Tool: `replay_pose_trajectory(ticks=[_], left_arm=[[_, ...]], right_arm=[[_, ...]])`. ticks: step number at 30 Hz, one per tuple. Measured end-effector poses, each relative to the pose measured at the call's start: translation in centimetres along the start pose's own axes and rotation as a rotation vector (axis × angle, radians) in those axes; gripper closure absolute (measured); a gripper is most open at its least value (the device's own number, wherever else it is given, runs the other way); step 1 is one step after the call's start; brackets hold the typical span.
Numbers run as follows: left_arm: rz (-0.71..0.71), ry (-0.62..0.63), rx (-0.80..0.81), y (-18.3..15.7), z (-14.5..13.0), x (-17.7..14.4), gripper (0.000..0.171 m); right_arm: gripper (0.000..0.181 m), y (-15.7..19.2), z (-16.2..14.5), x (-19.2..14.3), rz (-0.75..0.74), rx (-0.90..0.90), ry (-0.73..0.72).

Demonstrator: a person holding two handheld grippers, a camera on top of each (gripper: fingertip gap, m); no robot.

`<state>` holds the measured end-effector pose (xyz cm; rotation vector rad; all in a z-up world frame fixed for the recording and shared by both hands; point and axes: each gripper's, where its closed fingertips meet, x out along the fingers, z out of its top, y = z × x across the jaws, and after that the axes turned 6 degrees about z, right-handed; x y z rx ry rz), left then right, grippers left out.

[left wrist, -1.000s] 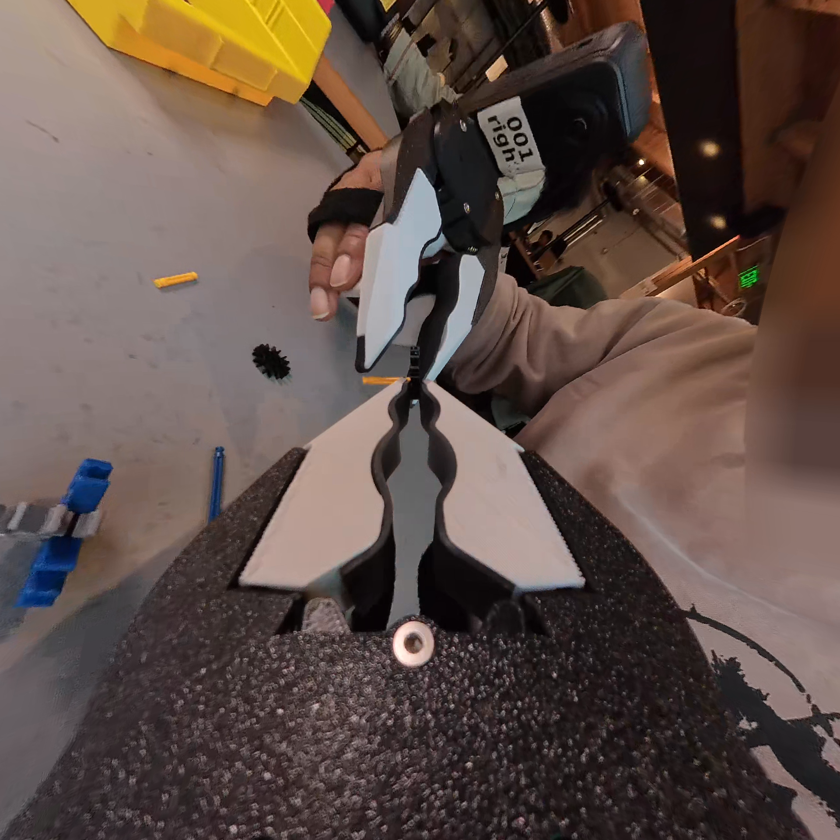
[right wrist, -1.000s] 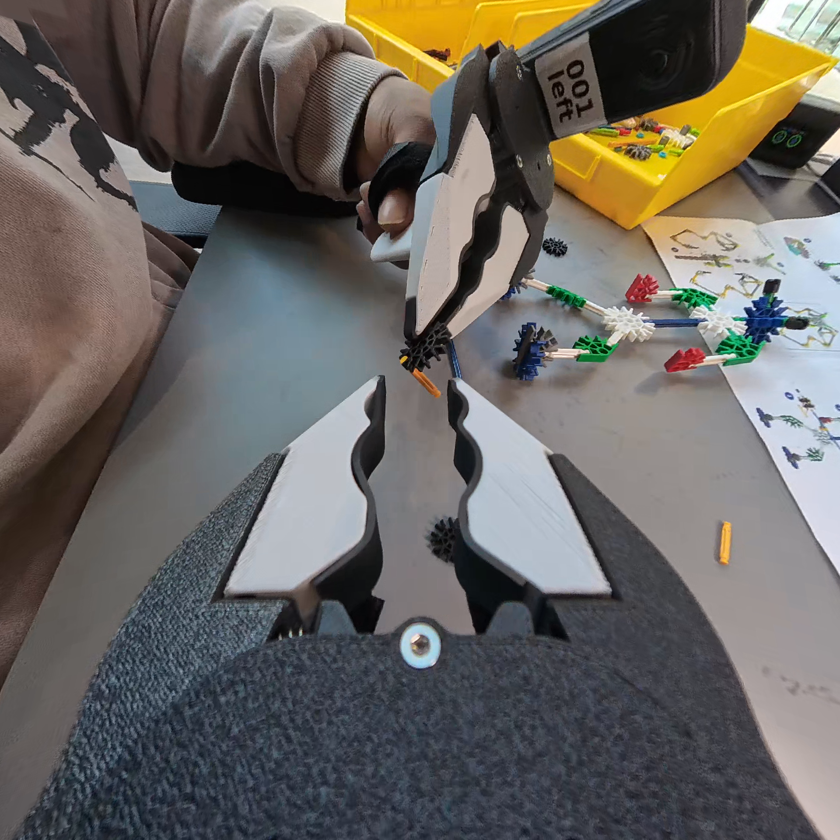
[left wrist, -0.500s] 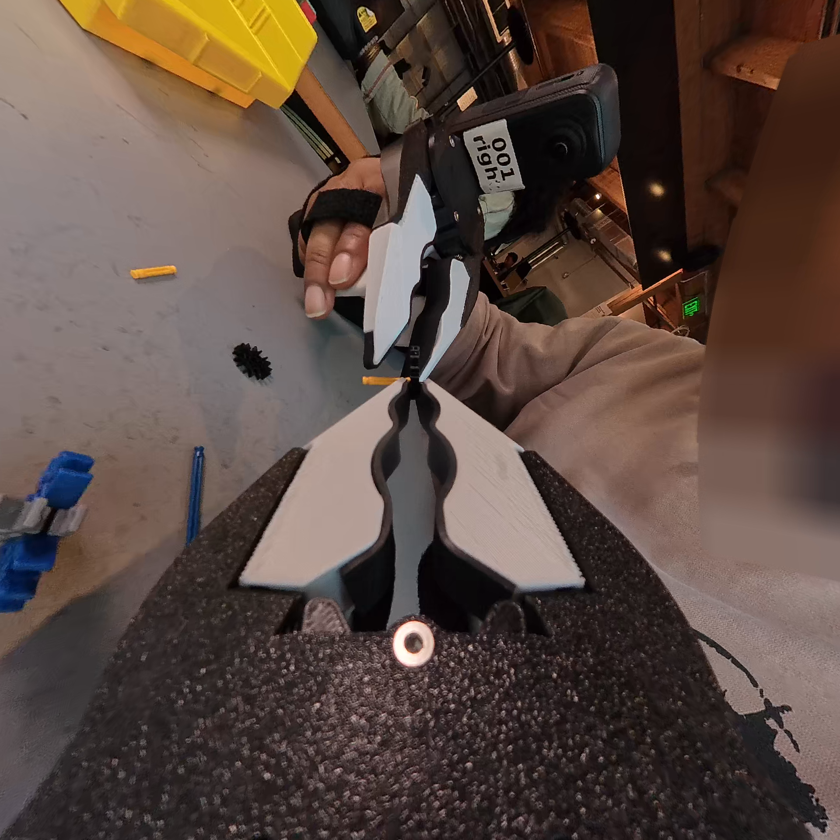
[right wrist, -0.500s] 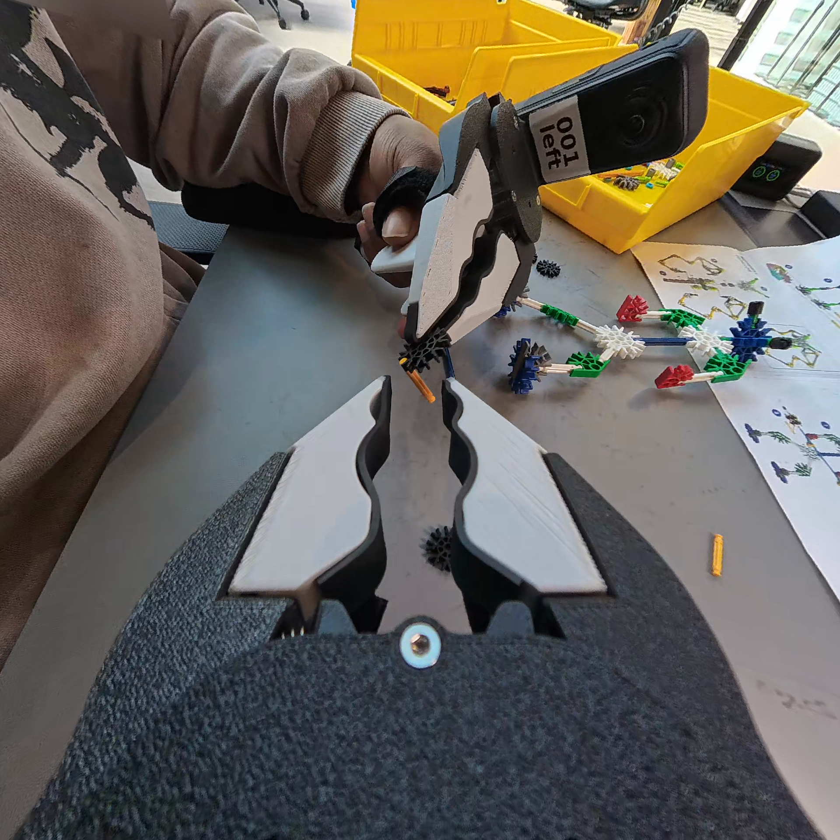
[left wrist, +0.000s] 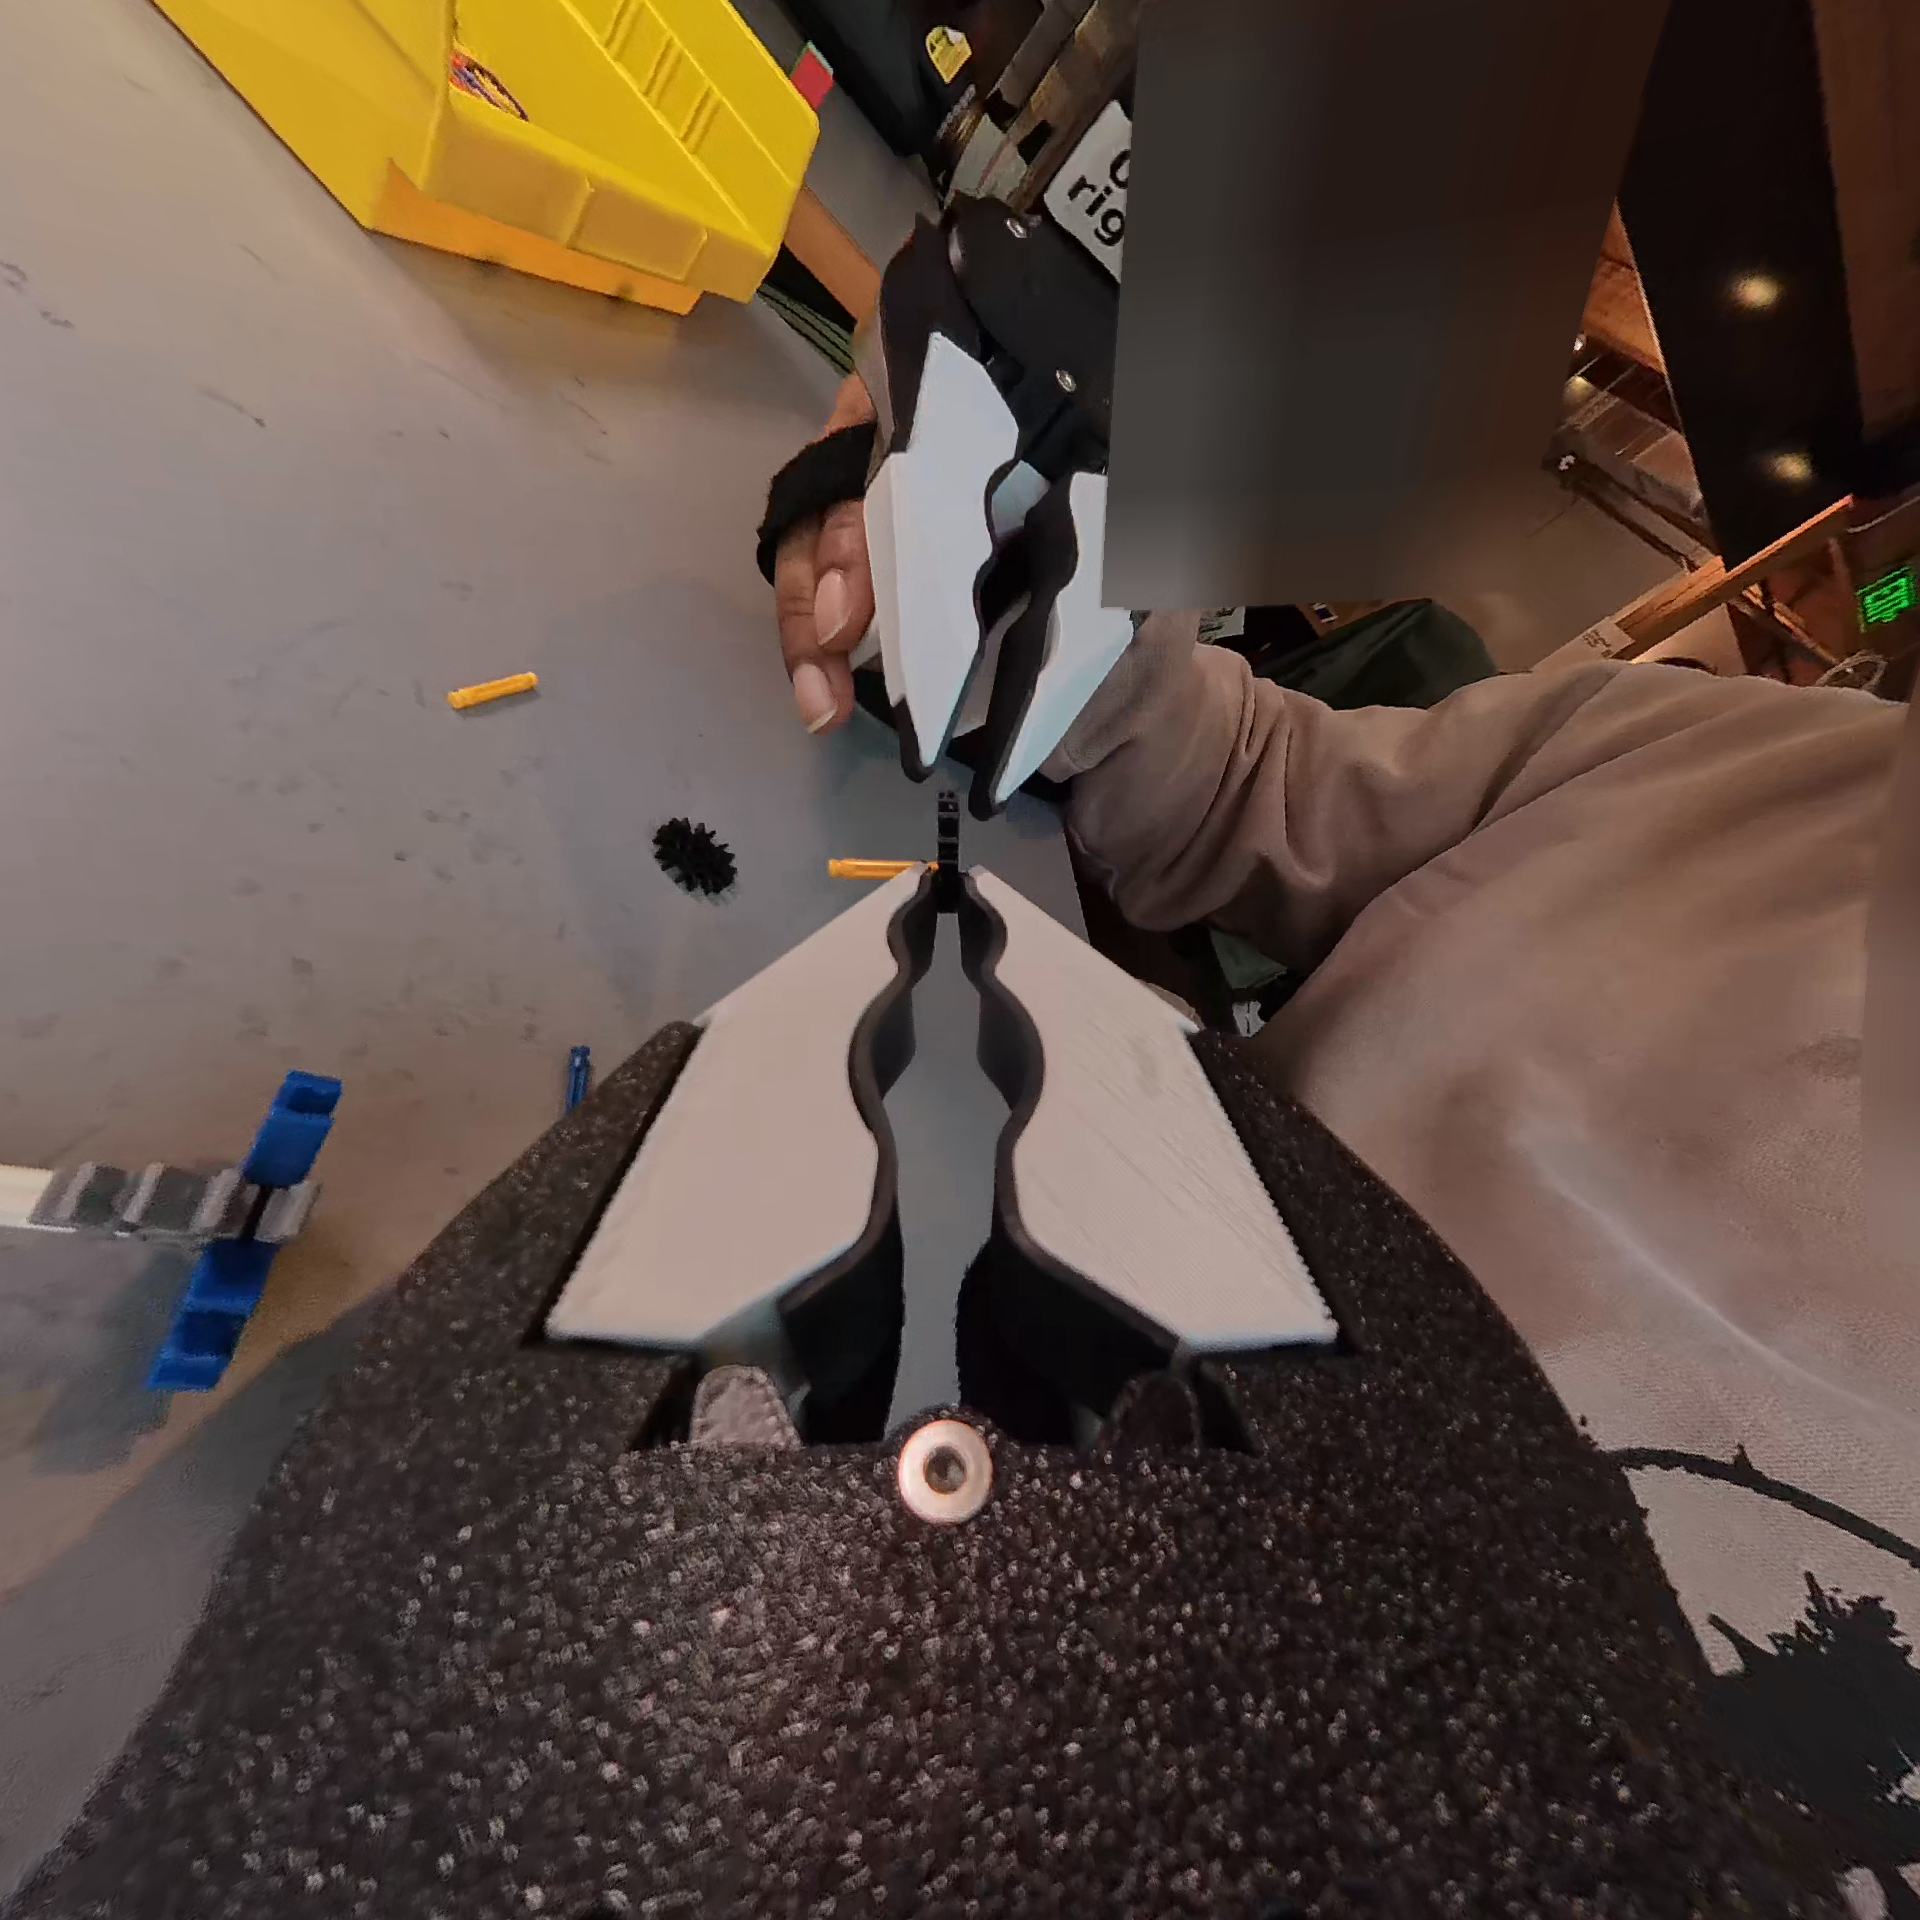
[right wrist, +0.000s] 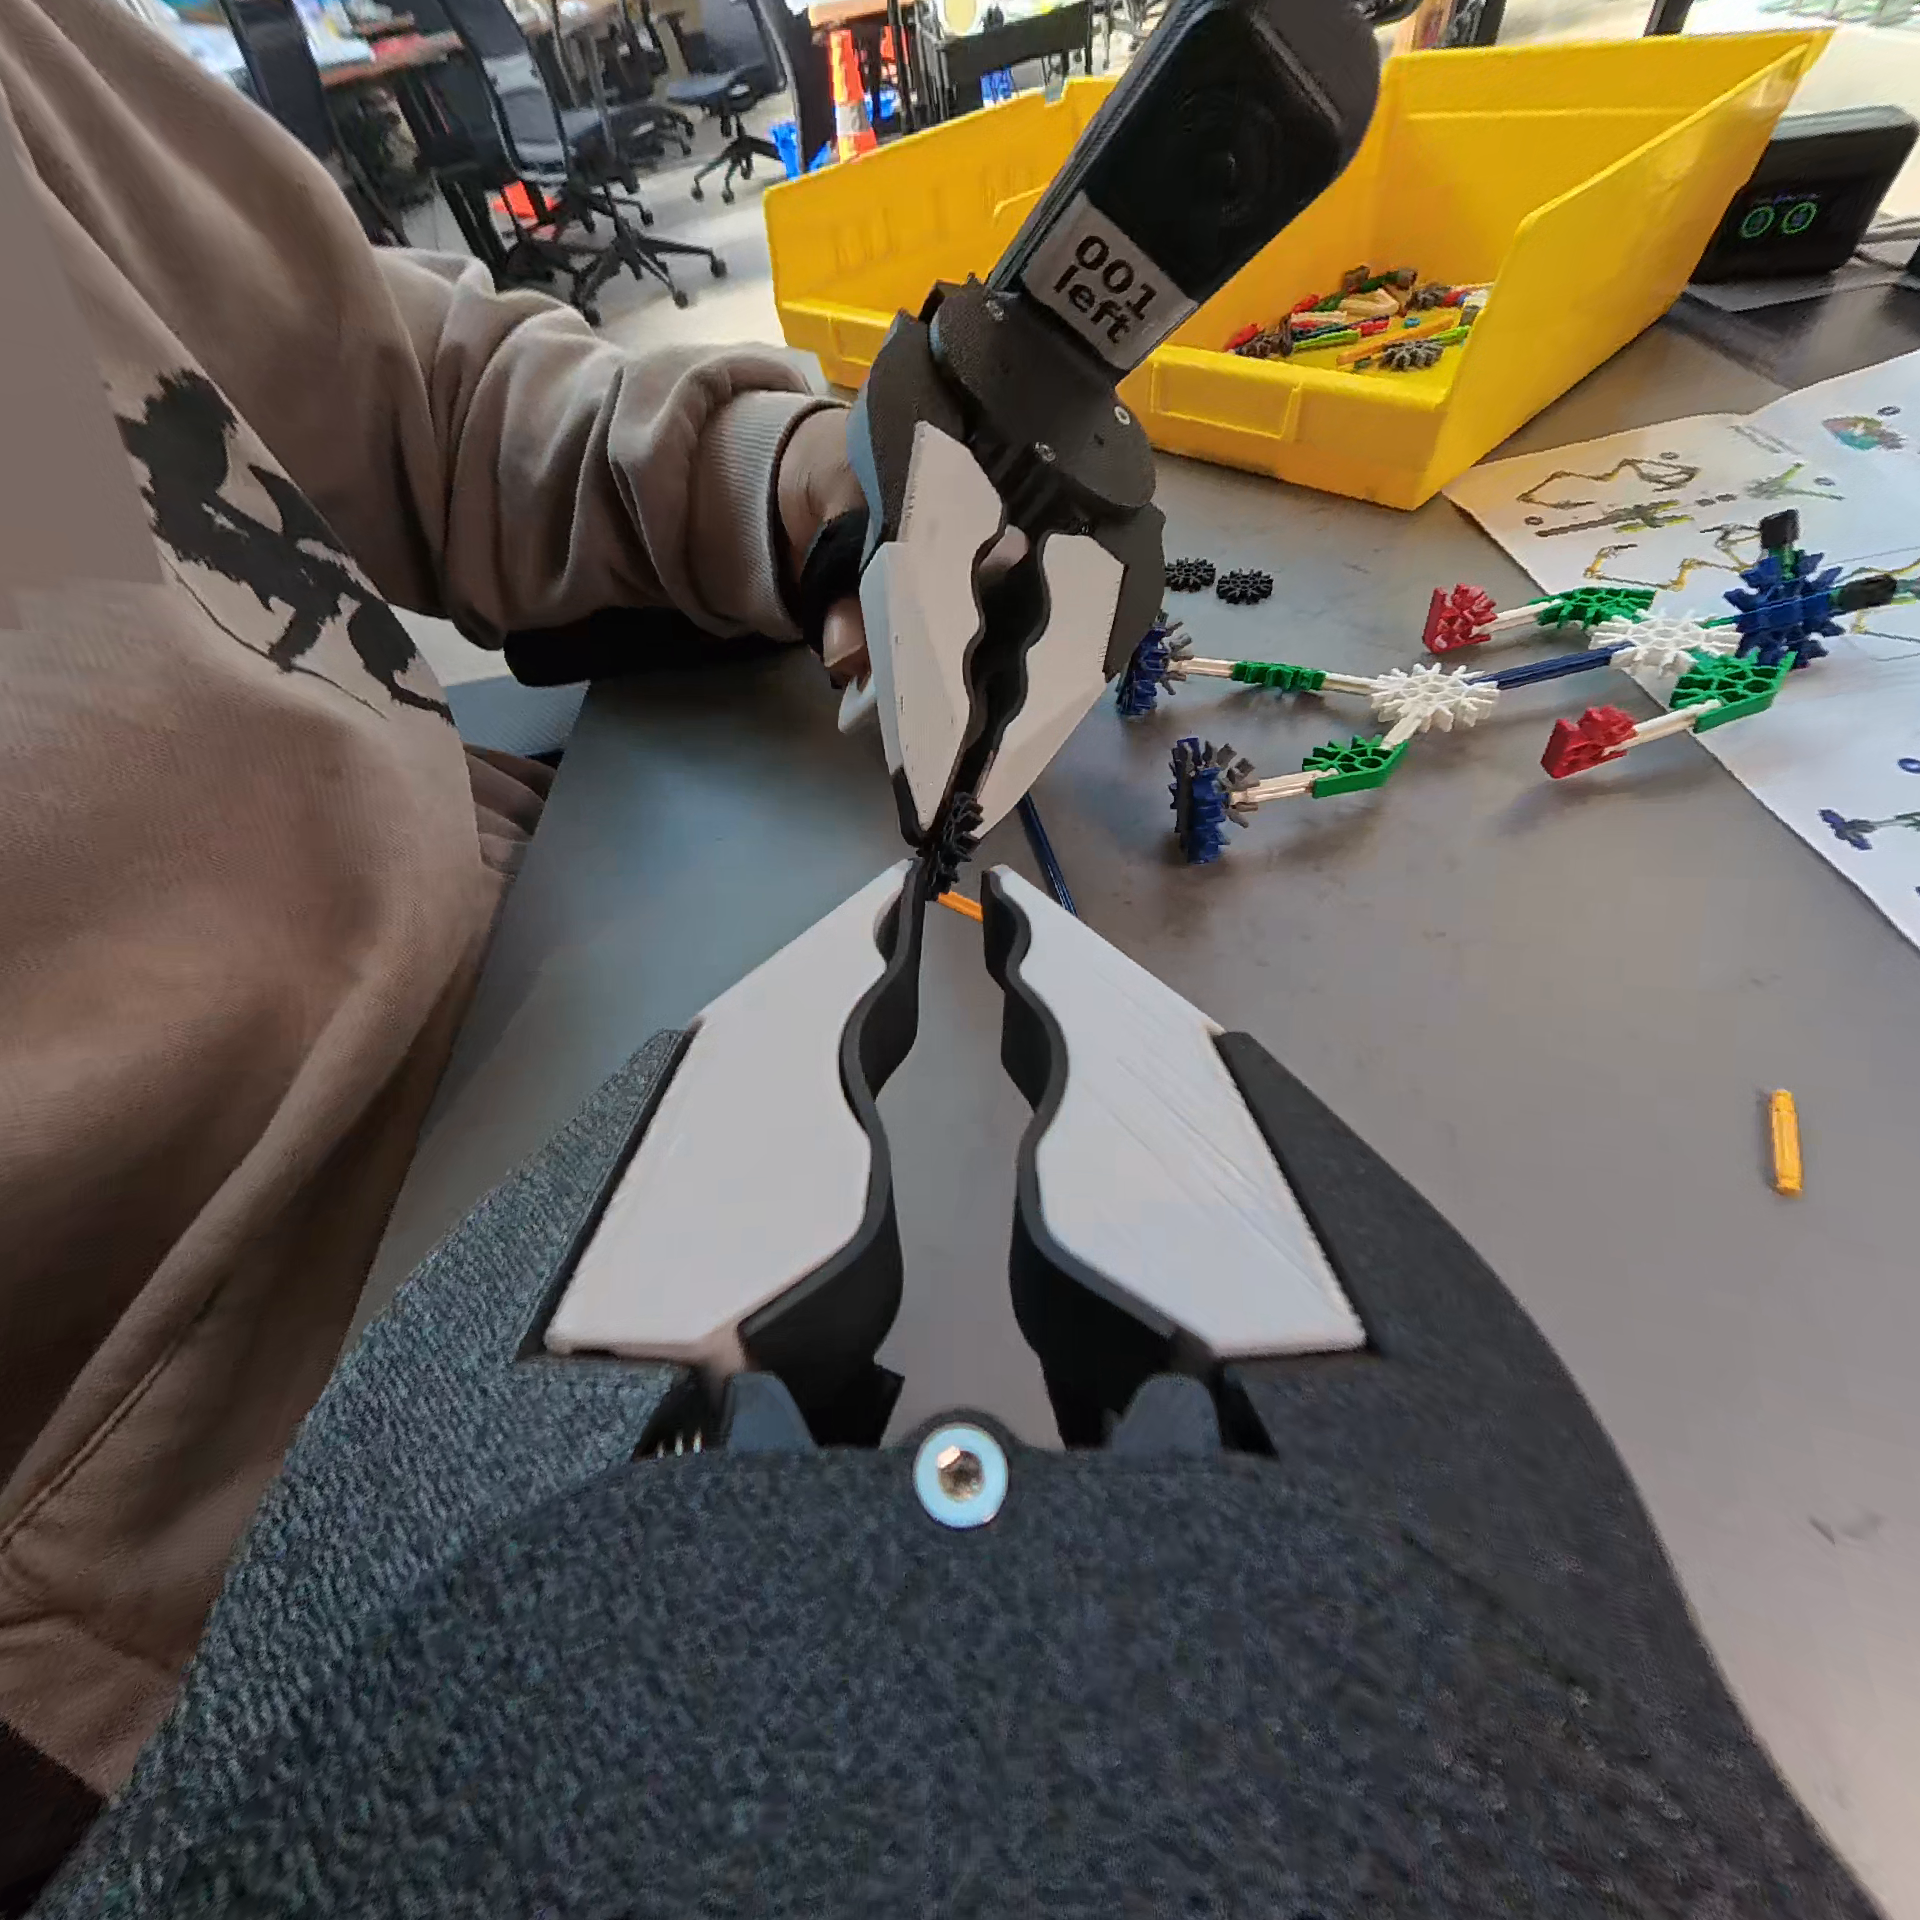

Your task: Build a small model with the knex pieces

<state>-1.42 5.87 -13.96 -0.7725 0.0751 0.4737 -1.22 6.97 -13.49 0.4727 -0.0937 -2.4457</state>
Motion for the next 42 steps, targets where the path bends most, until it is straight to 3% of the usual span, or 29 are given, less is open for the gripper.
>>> replay_pose_trajectory(ticks=[5,12,17,25,29,38,42], left_arm=[[0.017,-0.030,0.076,-0.3,0.4,0.1,0.170],[0.053,-0.038,0.149,-0.5,0.3,0.4,0.169],[0.160,0.001,0.220,0.9,0.0,0.5,0.166],[0.223,-0.029,0.203,2.8,2.2,0.7,0.163],[0.217,0.017,0.214,3.6,3.2,1.8,0.163],[0.229,0.134,0.333,5.2,4.4,4.1,0.168],[0.245,0.095,0.298,5.5,4.9,3.1,0.170]], right_arm=[[0.169,0.4,-0.1,0.4,0.044,0.060,-0.024],[0.178,0.5,0.2,0.7,0.050,0.057,-0.040],[0.179,-0.6,-0.7,0.6,0.009,0.117,0.015],[0.179,-2.5,-1.0,-1.0,0.016,0.307,-0.023],[0.179,-3.5,-1.1,-2.1,-0.001,0.345,-0.044],[0.179,-5.5,-1.9,-3.8,-0.114,0.335,-0.018],[0.163,-6.4,-2.5,-4.7,-0.234,0.227,0.066]])
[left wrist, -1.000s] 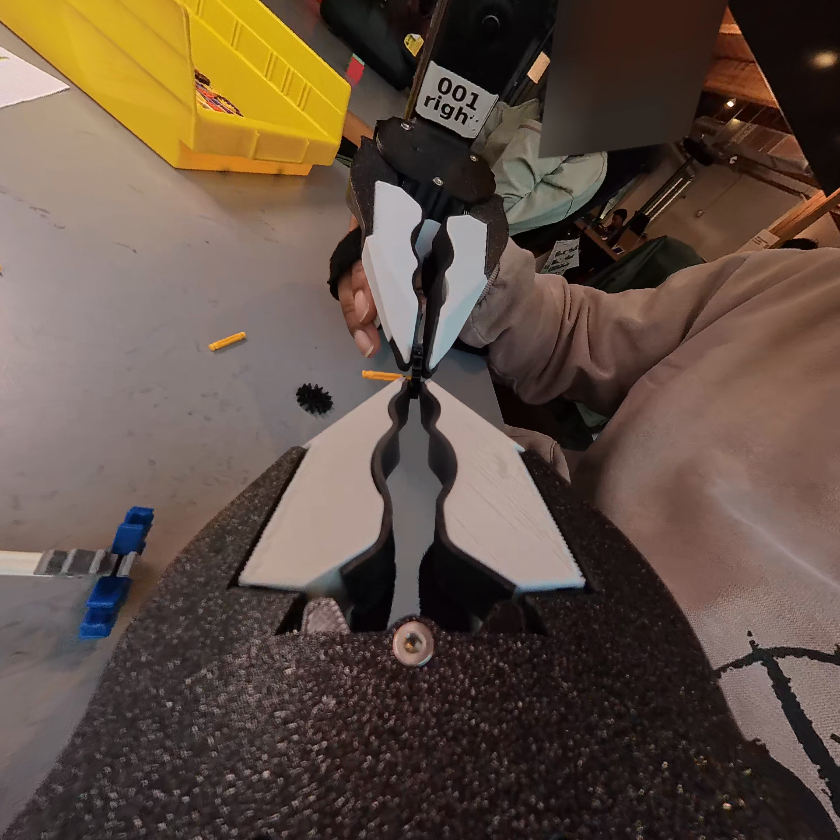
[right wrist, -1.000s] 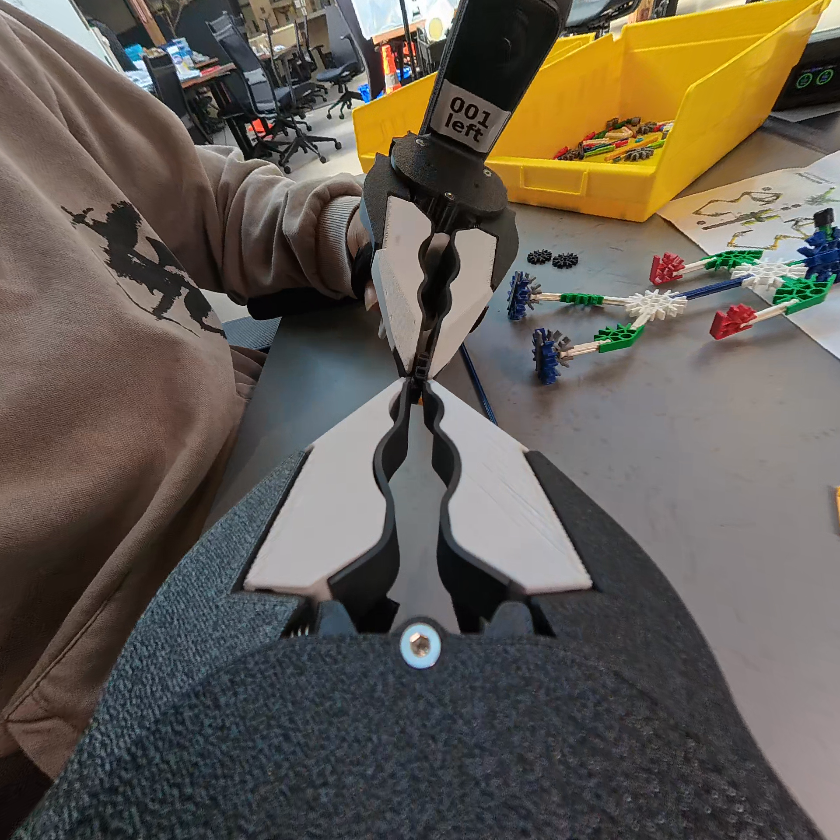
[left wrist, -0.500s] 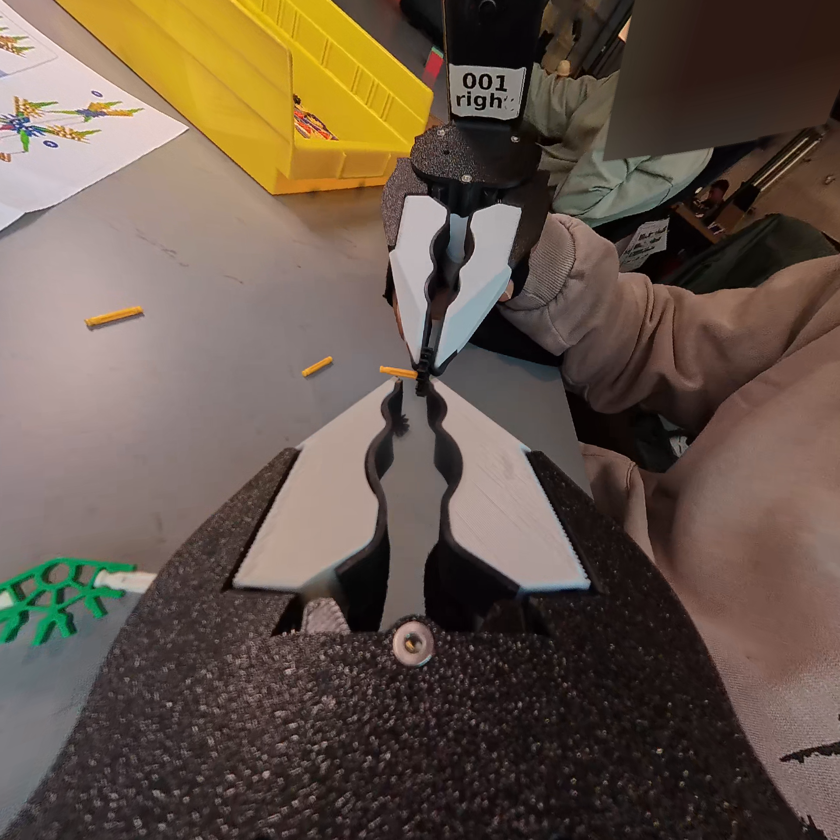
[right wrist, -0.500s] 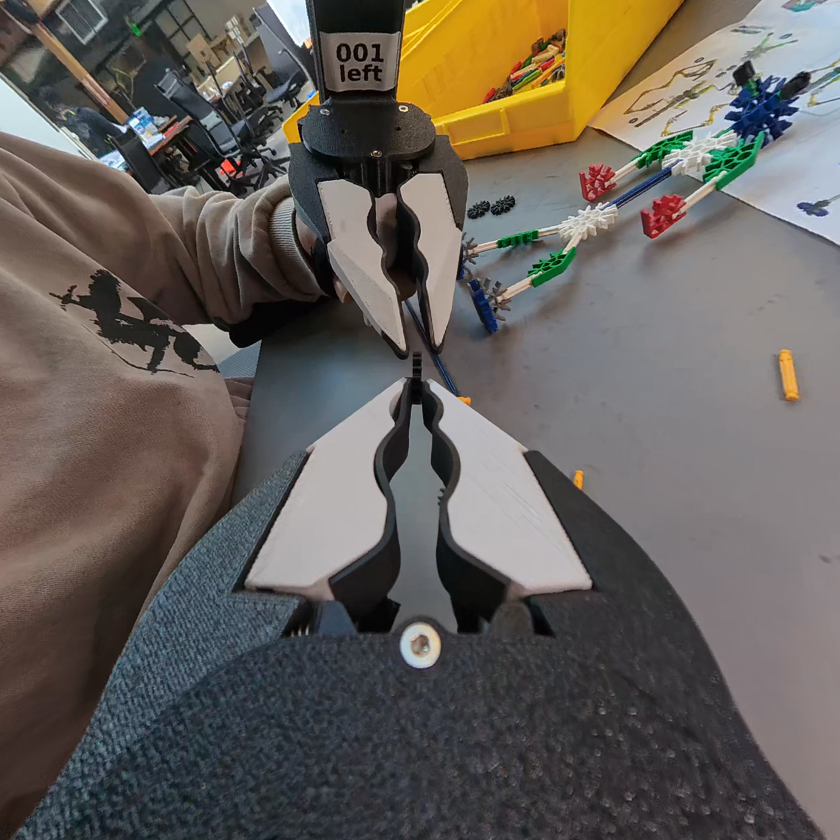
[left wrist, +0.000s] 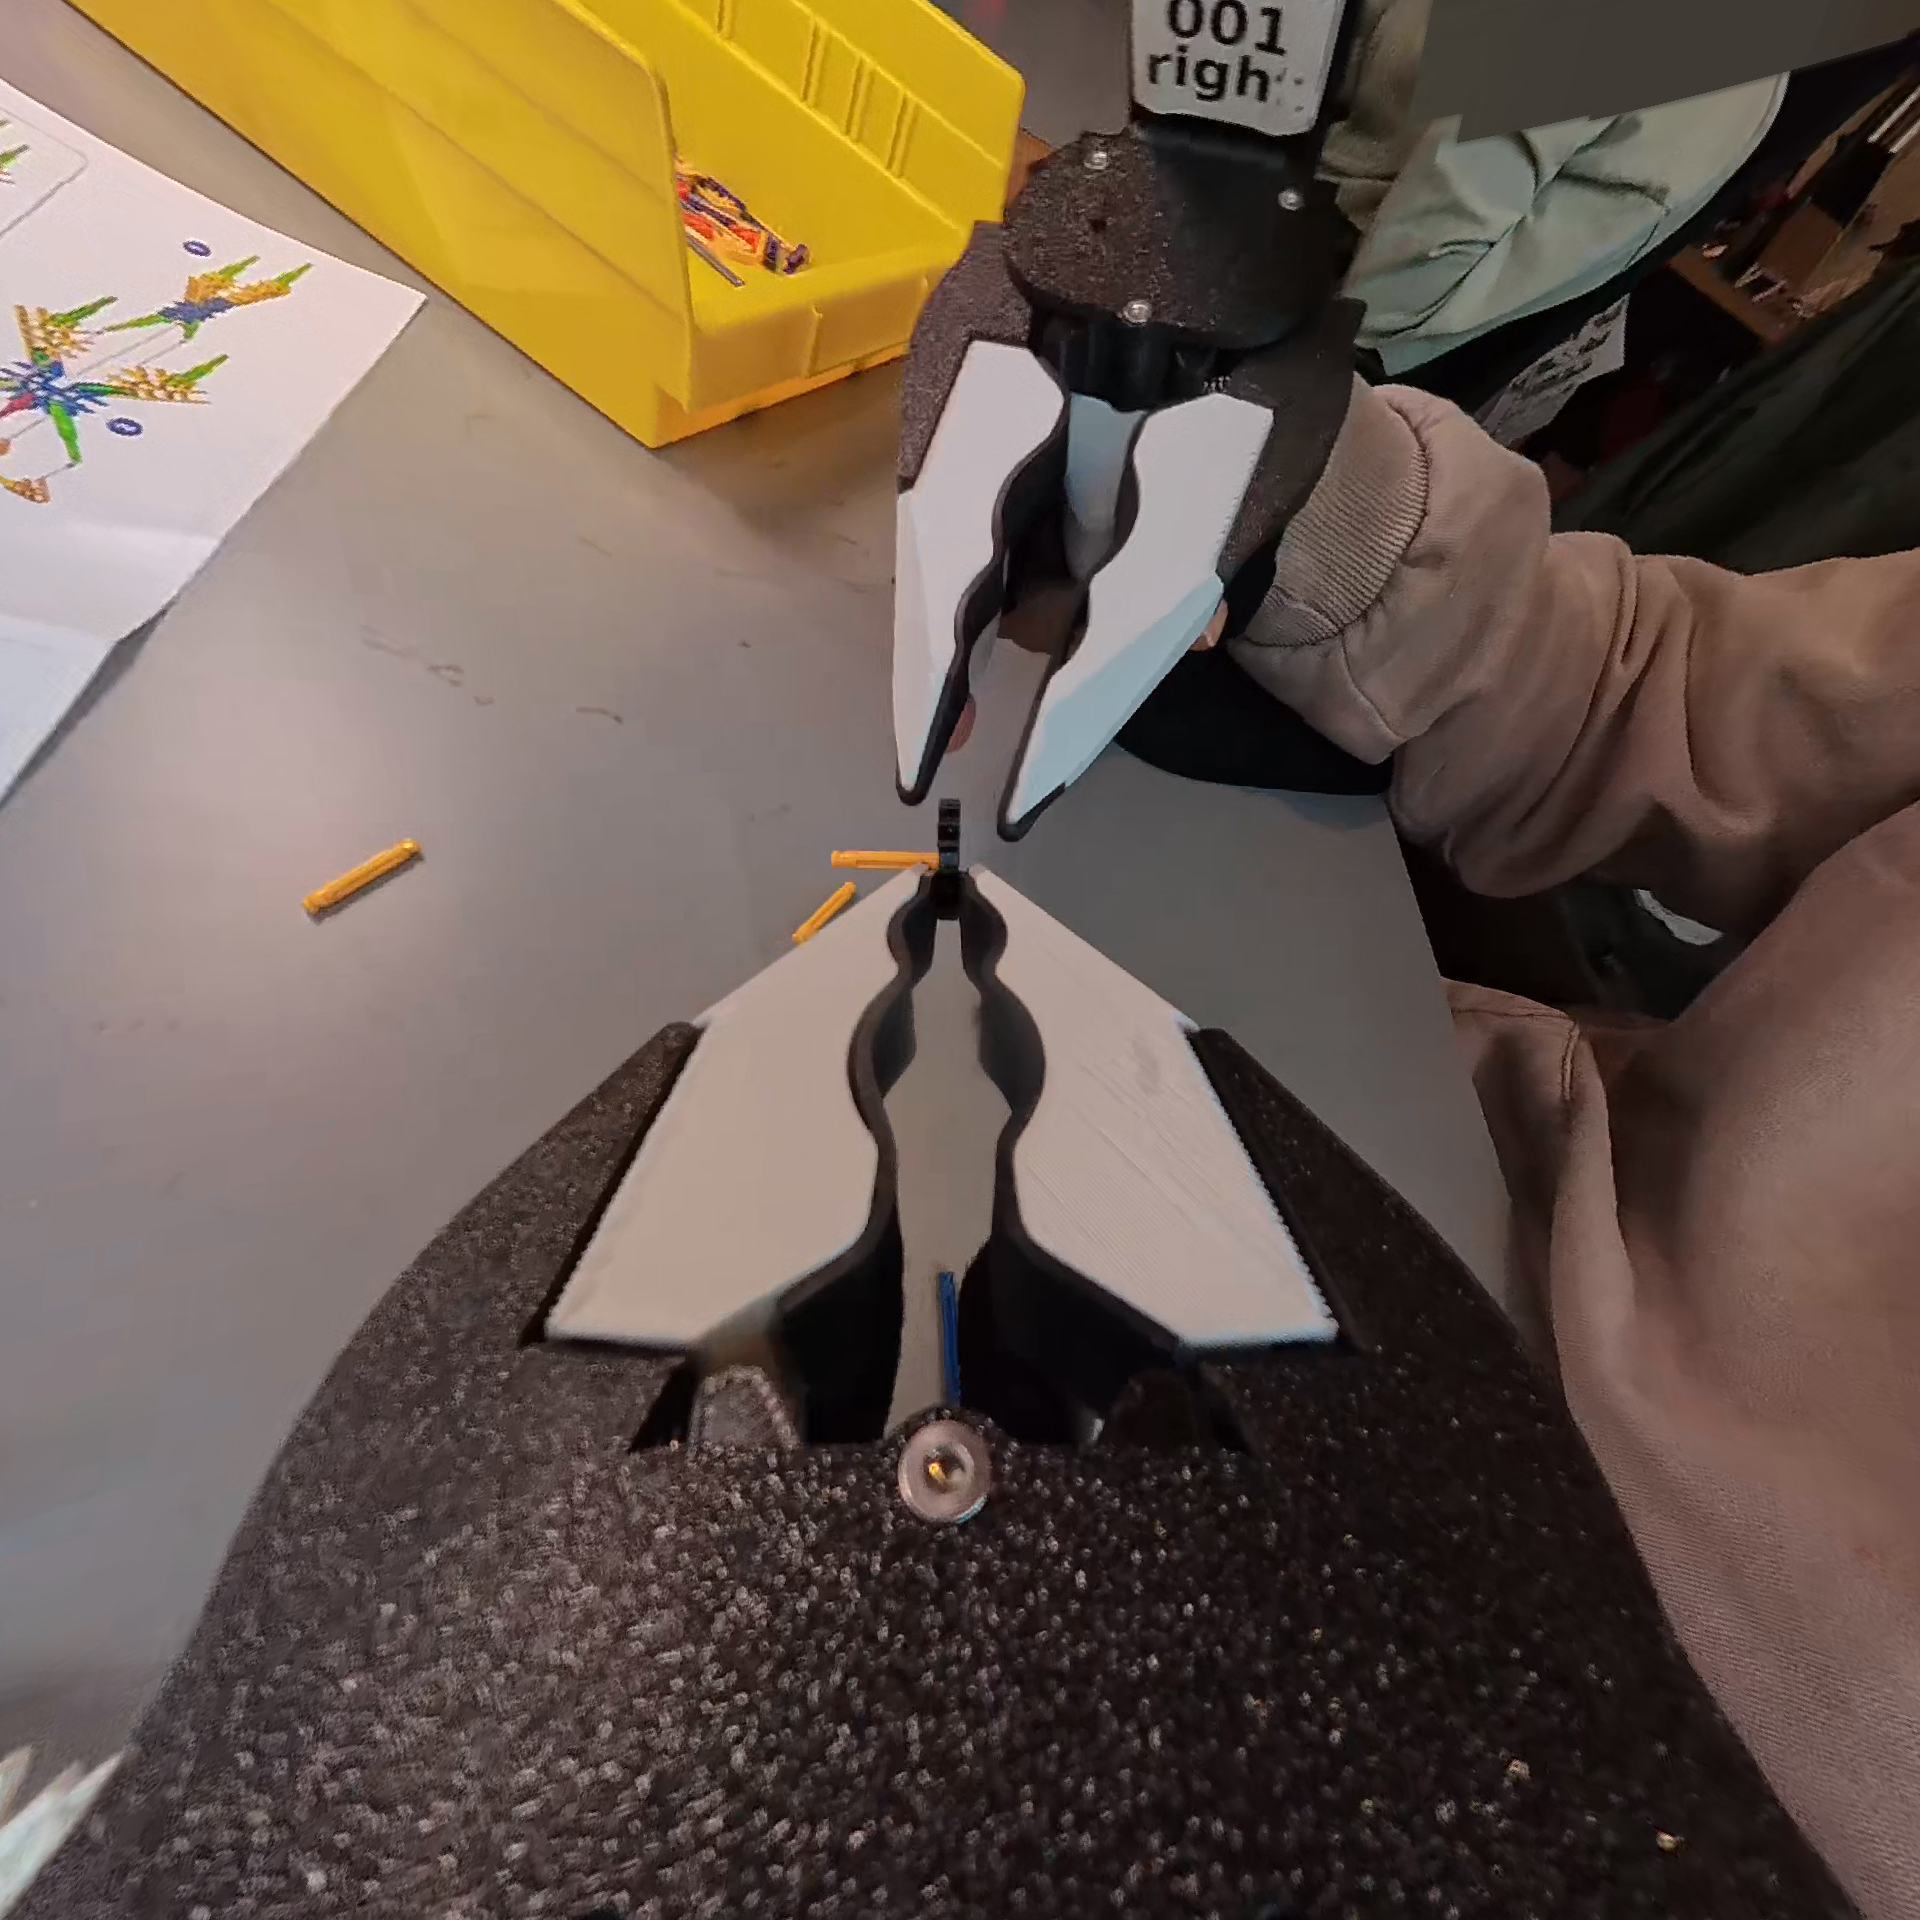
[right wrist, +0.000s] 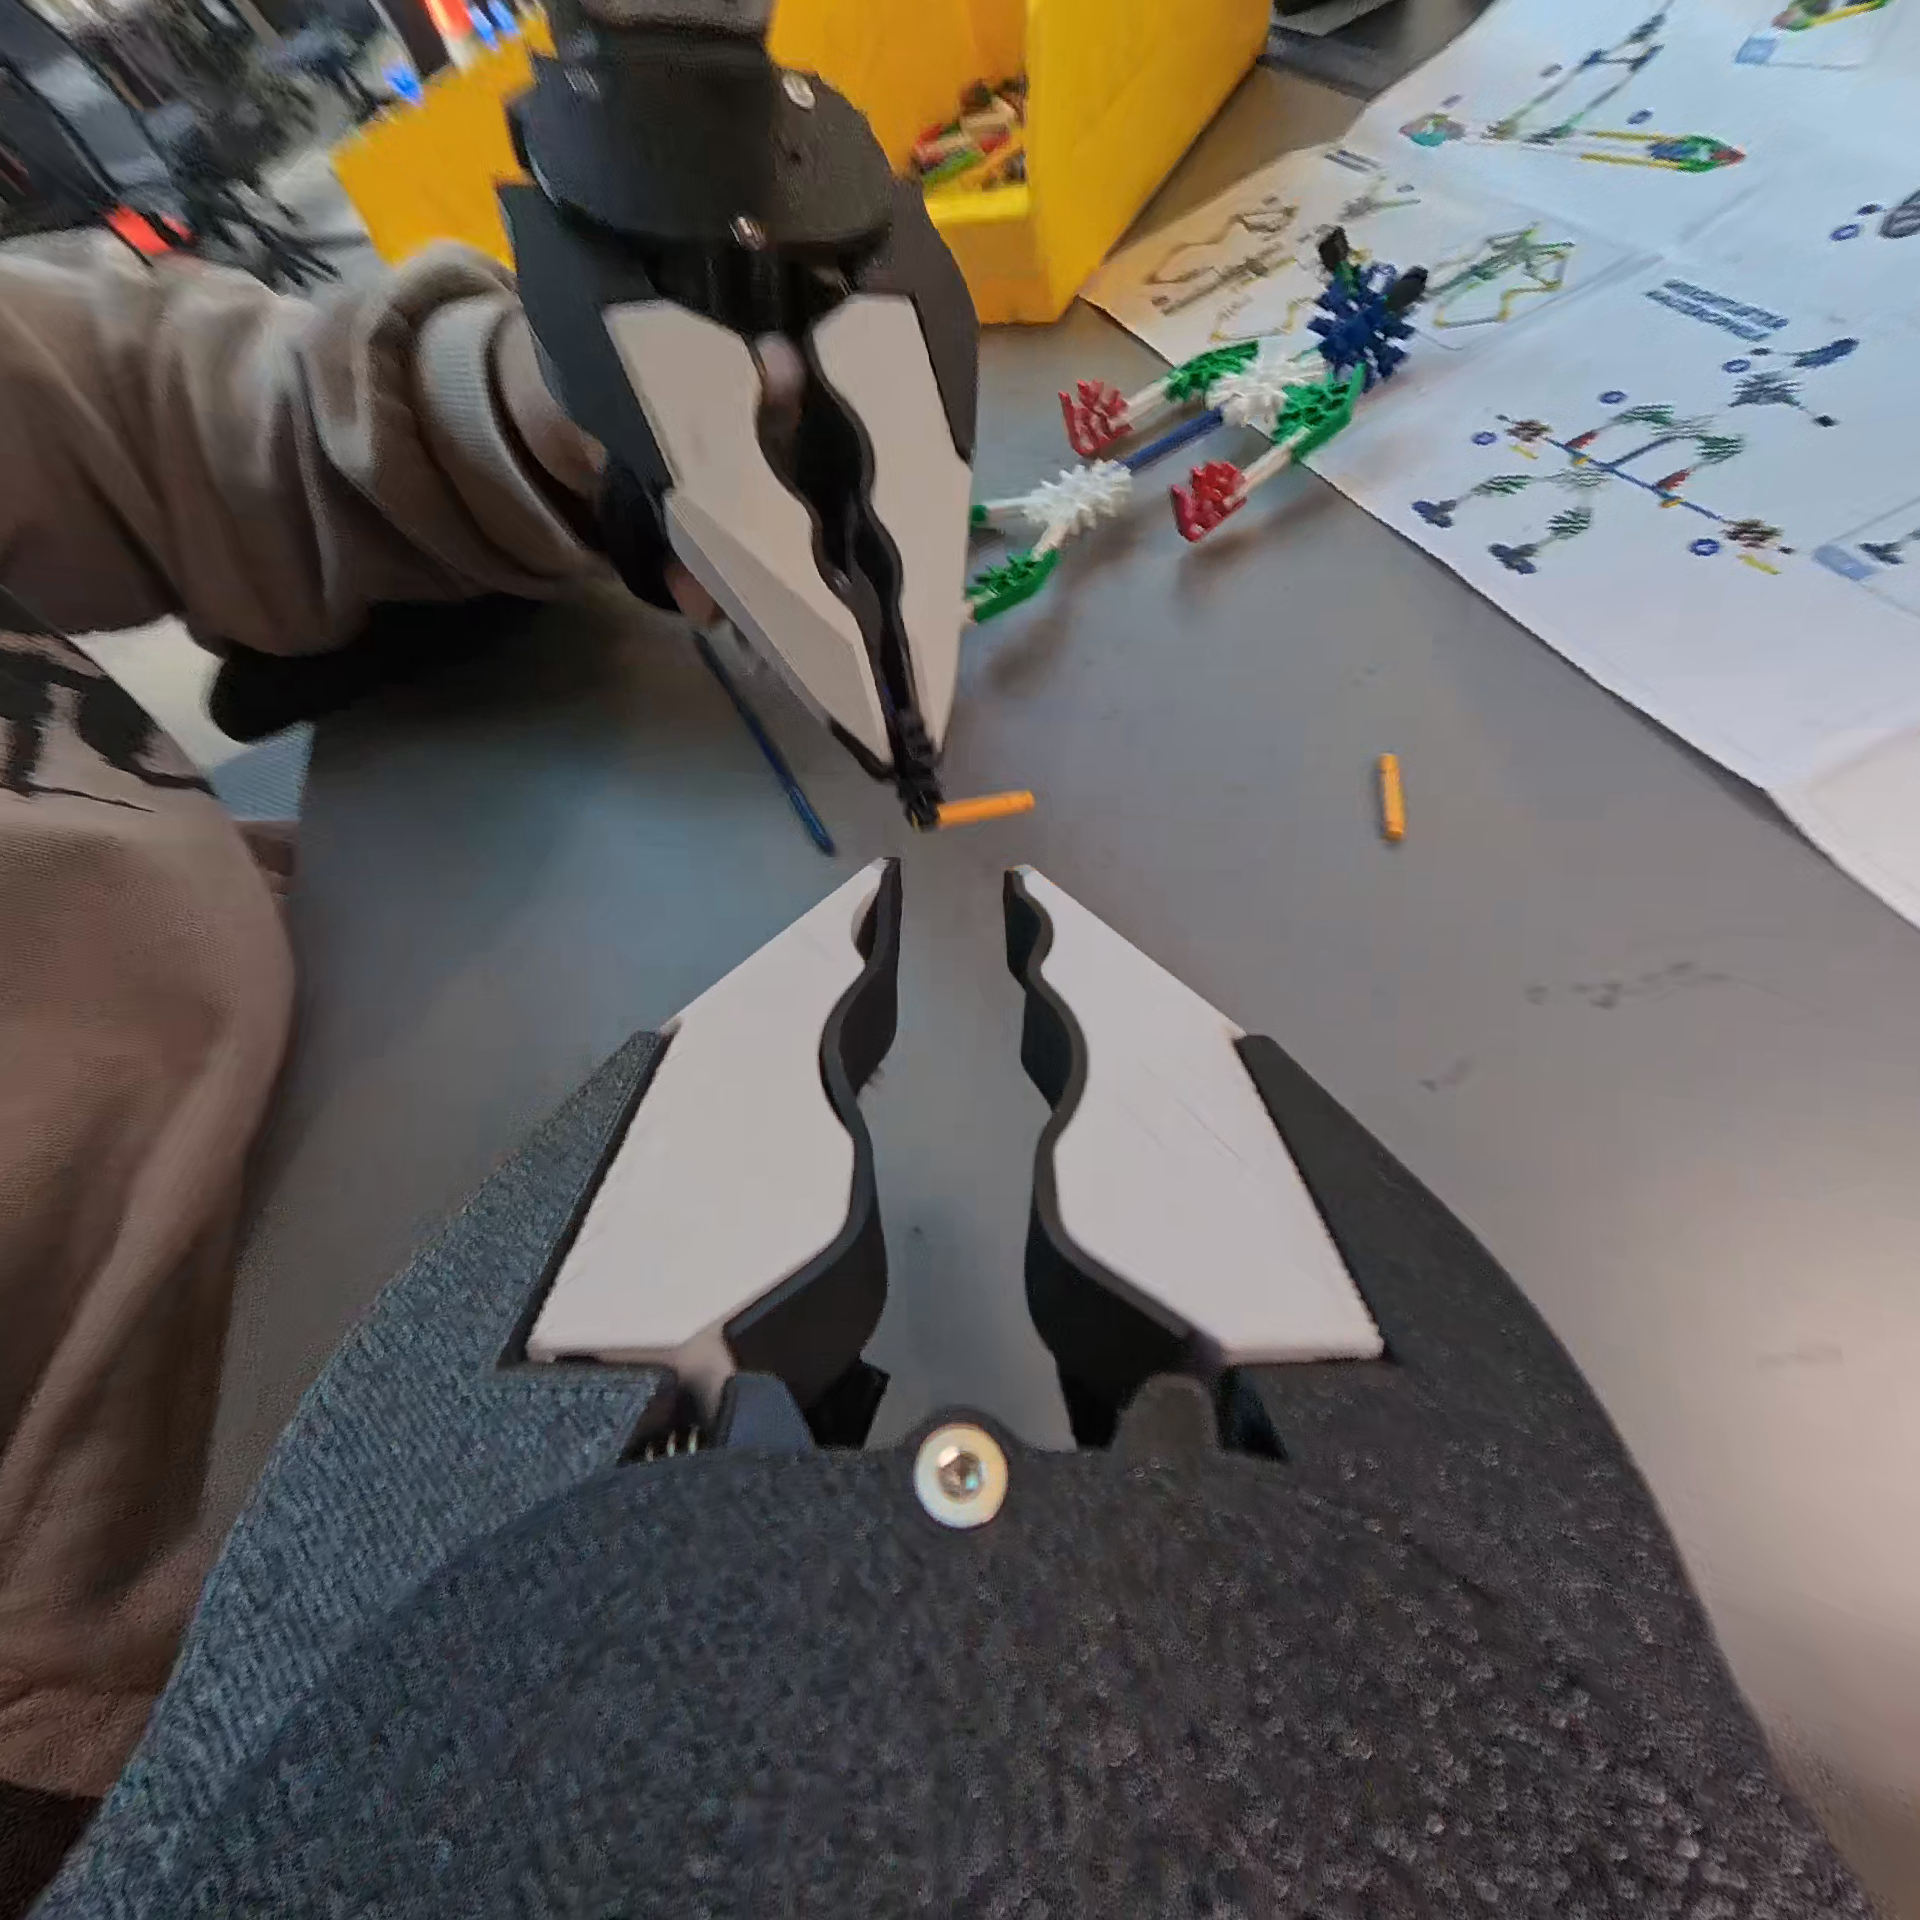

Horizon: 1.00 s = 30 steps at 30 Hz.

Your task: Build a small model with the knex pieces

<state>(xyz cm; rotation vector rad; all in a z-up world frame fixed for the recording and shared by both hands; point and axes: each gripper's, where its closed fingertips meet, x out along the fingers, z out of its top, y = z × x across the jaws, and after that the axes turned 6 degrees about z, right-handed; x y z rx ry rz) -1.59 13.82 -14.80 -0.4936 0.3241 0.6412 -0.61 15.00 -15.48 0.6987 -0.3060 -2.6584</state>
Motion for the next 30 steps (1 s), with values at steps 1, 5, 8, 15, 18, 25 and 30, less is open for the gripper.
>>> replay_pose_trajectory(ticks=[1,5,8,15,18,25,30], left_arm=[[0.017,-0.020,-0.006,0.3,0.3,-0.6,0.169],[0.112,-0.124,0.004,1.3,2.1,-4.3,0.169],[0.203,-0.223,0.038,1.8,4.6,-8.6,0.169],[0.362,-0.496,0.086,-0.2,9.9,-21.5,0.169],[0.432,-0.503,0.091,-1.2,8.4,-24.6,0.169],[0.438,-0.317,0.019,-1.9,-1.6,-20.0,0.169],[0.379,-0.254,0.034,-2.9,-4.2,-16.3,0.169]], right_arm=[[0.162,-1.0,-0.8,-0.3,-0.077,-0.051,0.066],[0.163,-3.4,-4.9,0.2,-0.234,-0.156,0.337],[0.171,-3.3,-5.6,1.3,-0.231,-0.179,0.409],[0.181,-1.4,-3.8,2.3,-0.219,-0.180,0.358],[0.181,3.1,-1.2,4.0,-0.187,-0.195,0.267],[0.180,5.7,-5.4,7.9,-0.336,-0.162,0.436],[0.163,7.1,-5.8,8.0,-0.351,-0.097,0.431]])
